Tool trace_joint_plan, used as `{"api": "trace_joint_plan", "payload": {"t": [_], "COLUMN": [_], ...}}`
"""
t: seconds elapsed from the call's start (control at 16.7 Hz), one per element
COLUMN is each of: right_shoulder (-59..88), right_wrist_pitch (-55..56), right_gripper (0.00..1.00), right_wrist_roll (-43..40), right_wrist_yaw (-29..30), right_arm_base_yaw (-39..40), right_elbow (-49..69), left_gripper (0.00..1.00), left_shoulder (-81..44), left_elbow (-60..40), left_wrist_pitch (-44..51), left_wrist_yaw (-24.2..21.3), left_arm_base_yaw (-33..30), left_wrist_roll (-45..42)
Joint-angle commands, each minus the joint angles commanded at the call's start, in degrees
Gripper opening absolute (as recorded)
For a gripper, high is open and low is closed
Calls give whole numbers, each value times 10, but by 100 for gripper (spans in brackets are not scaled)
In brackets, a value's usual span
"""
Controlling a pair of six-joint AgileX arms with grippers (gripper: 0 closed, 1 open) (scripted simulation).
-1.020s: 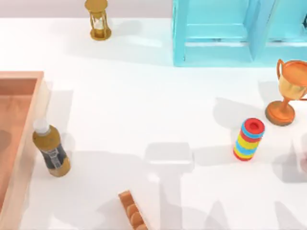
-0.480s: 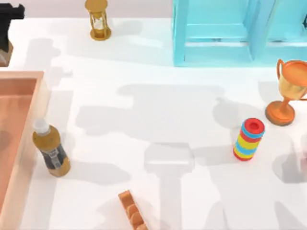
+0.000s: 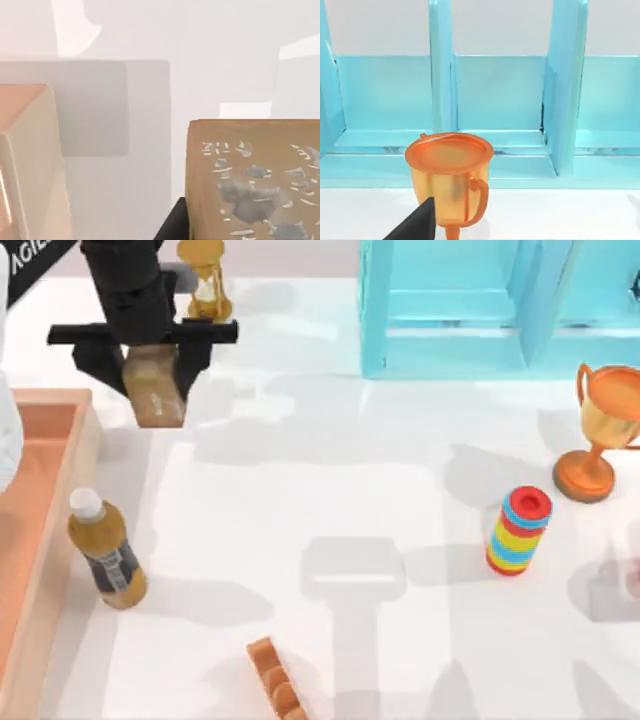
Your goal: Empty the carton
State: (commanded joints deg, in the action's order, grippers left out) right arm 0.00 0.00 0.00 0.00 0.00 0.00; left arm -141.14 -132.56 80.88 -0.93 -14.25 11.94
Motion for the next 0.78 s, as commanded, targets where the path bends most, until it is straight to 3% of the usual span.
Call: {"api": "trace_joint_plan", "payload": {"t": [0.42, 0.78], "right_shoulder": [0, 0], "right_wrist_pitch": [0, 0], "right_gripper": [100, 100], "right_wrist_roll": [0, 0], "right_wrist_yaw": [0, 0], "right_arm_base_yaw": [0, 0], "right_elbow": [0, 0], "left_gripper": [0, 0], "left_shoulder": [-9, 18], "left_elbow": [3, 35], "left_wrist_pitch": [-13, -105], "left_wrist_yaw": [2, -37], "left_arm_base_yaw": [-8, -59], "left_wrist_roll": [4, -35]}}
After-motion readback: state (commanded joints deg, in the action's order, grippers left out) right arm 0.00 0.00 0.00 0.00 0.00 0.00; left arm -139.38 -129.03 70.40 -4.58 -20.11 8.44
